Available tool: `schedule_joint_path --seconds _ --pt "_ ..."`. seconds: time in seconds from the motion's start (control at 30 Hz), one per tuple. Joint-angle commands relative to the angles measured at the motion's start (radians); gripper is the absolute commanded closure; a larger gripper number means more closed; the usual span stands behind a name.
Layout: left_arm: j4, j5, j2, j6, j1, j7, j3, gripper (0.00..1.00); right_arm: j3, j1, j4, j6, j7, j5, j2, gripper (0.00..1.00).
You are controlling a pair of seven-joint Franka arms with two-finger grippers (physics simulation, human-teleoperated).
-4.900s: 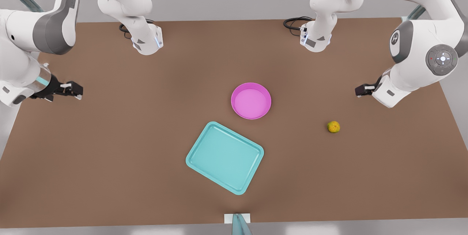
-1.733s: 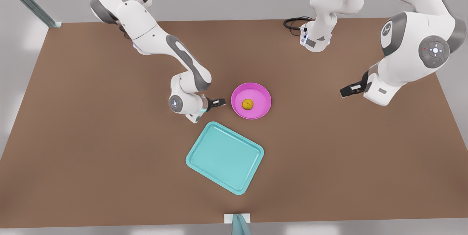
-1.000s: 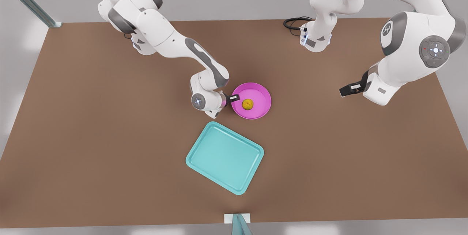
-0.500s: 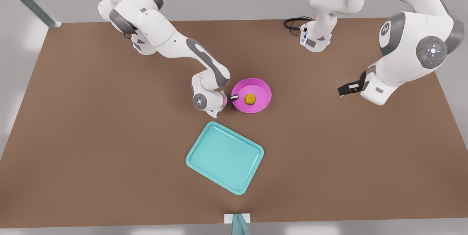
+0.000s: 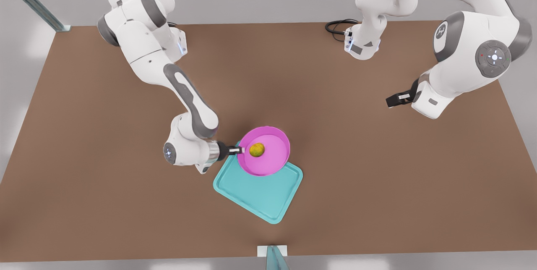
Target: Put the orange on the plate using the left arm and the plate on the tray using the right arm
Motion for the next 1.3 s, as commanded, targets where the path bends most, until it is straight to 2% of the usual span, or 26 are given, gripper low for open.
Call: schedule_joint_path --seconds 0.0,0.13,0.43,0.47,0.67,0.7,0.73,0.77,0.8,0.83,0.93,1.03,1.1,1.17,1.27 --pt "0.000 0.002 -0.002 -0.001 0.000 -0.004 -0.001 0.00 -0.016 -0.006 0.040 -0.070 0.025 -0.010 0.029 0.79" --pt "0.000 0.007 -0.002 -0.001 0.000 -0.004 -0.001 0.00 -0.046 -0.006 0.135 -0.062 0.026 -0.010 0.124 0.79" --pt "0.000 0.005 0.000 0.001 0.000 -0.002 0.001 0.00 -0.070 -0.006 0.158 -0.060 0.025 -0.010 0.164 0.79" --pt "0.000 0.005 0.000 0.001 0.000 -0.002 0.001 0.00 -0.070 -0.006 0.158 -0.060 0.023 -0.011 0.164 0.00" --pt "0.000 0.010 0.001 0.001 0.000 -0.002 0.001 0.00 -0.070 -0.035 0.158 -0.074 0.020 -0.013 0.150 0.00" --pt "0.000 0.010 0.001 0.001 0.000 -0.003 0.001 0.00 -0.073 -0.070 0.157 -0.100 0.019 -0.095 0.126 0.00" --pt "0.000 0.010 0.000 -0.002 0.000 -0.004 0.001 0.00 -0.073 -0.162 0.181 -0.259 0.017 -0.365 0.081 0.00" --pt "0.000 0.010 0.000 -0.002 0.000 -0.003 0.001 0.00 -0.073 -0.217 0.328 -0.558 0.005 -0.615 0.077 0.00" --pt "0.000 0.010 0.000 -0.002 0.000 -0.002 0.001 0.00 -0.084 -0.225 0.448 -0.750 -0.093 -0.848 0.074 0.00" --pt "0.000 0.010 0.000 -0.002 0.000 -0.002 0.001 0.00 -0.092 -0.246 0.491 -0.816 -0.194 -0.973 0.034 0.00" --pt "0.000 0.010 -0.002 -0.004 0.000 -0.004 0.001 0.00 -0.086 -0.317 0.488 -0.959 -0.221 -0.950 -0.221 0.00" --pt "0.010 0.002 0.007 -0.015 0.000 0.007 0.001 0.00 -0.089 -0.320 0.505 -1.022 -0.216 -0.942 -0.334 0.00" --pt "0.010 0.000 0.010 -0.041 0.000 0.013 0.001 0.00 -0.098 -0.332 0.362 -1.016 -0.216 -0.893 -0.494 0.00" --pt "0.028 0.000 0.006 -0.057 -0.001 -0.001 -0.001 0.00 -0.099 -0.332 0.224 -0.936 -0.216 -0.855 -0.578 0.00" --pt "0.048 0.000 0.006 -0.114 -0.005 0.014 -0.014 0.00 -0.099 -0.331 0.215 -0.922 -0.216 -0.855 -0.581 0.00"
